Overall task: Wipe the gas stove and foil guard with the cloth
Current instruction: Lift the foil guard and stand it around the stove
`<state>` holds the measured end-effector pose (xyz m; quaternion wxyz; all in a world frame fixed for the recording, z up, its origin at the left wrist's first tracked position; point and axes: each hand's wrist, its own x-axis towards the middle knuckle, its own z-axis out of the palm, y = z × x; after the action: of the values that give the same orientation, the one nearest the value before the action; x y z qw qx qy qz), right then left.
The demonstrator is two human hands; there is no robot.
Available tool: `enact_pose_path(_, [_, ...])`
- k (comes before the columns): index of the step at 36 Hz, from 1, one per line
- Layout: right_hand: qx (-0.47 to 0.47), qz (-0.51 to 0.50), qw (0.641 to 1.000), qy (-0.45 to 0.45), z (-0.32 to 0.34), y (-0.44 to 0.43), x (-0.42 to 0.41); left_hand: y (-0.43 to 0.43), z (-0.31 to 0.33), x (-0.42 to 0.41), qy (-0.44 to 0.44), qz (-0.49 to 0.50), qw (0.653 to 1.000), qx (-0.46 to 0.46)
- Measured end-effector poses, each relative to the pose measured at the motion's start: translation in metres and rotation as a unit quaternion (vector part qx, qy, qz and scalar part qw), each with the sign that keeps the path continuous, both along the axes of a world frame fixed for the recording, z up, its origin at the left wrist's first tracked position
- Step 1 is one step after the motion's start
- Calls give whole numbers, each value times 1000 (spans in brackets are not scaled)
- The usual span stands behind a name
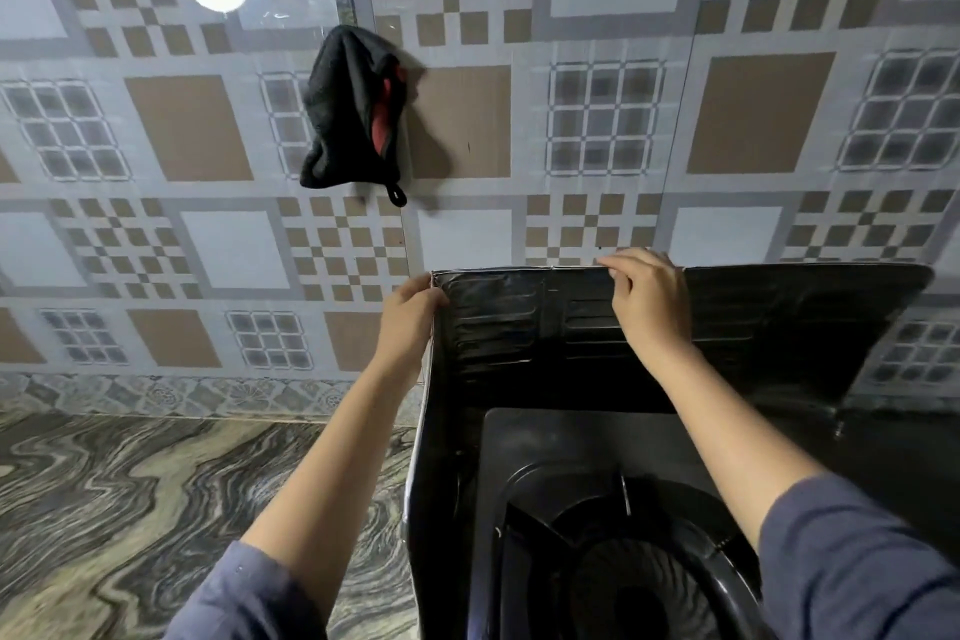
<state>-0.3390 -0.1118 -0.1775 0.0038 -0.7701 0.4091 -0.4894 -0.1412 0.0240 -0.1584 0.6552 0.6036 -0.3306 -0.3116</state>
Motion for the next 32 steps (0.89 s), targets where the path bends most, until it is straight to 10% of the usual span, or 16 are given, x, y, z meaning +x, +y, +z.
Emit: enact_pose_path(32, [24,-78,995,-62,-4,-35,-2,-44,-6,-3,-14,-41,999,-5])
